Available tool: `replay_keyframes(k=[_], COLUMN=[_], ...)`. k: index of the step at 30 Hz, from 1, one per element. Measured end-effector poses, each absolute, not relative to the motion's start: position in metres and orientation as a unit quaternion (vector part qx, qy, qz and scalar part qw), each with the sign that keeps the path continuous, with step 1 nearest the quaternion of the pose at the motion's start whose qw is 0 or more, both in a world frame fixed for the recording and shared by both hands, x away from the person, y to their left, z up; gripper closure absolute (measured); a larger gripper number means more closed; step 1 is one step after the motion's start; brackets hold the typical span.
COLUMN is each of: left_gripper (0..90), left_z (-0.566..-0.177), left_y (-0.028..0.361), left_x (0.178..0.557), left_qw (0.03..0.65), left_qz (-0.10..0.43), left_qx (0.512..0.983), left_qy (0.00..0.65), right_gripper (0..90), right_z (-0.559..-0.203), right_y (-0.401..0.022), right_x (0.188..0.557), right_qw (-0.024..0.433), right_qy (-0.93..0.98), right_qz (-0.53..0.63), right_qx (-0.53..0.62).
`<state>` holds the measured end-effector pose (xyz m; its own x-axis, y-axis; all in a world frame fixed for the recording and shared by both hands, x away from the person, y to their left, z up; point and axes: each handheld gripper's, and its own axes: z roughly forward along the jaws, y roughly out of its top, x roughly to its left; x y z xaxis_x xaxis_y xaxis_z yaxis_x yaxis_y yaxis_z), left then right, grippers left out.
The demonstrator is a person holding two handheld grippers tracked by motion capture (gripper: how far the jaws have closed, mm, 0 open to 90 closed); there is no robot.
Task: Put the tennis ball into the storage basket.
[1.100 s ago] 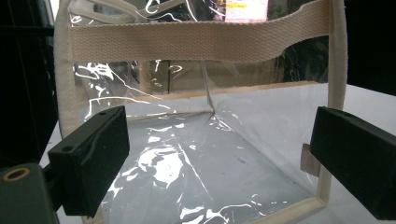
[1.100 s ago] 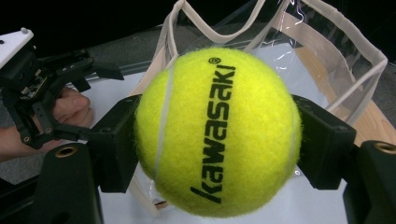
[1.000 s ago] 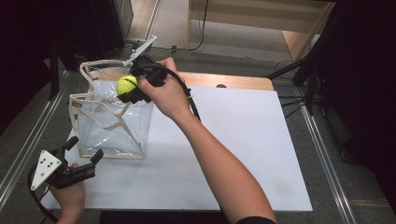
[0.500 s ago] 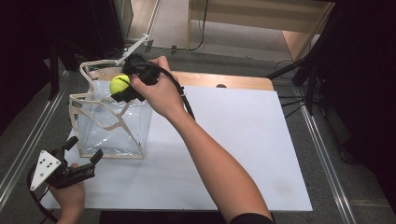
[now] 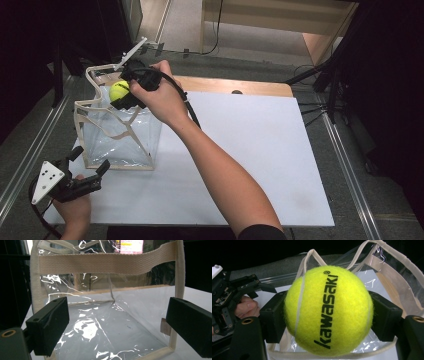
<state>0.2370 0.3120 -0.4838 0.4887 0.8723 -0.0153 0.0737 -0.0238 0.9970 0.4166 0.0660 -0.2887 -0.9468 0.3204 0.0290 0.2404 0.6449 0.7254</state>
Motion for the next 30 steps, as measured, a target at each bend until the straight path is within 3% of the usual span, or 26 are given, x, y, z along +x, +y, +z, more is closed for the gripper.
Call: replay_keyframes(k=[30], left_gripper=[5.4], left_z=[-0.484], left_y=[0.311], left_x=[0.237], left_qw=[0.591], left_qz=[0.337], left_qx=[0.629], left_qy=[0.376], right_gripper=[24.1], right_z=[-0.312], right_y=[0.076], right_x=[0.423], right_qw=[0.037], right_qy=[0.919], right_qz=[0.357], right_qx=[0.159])
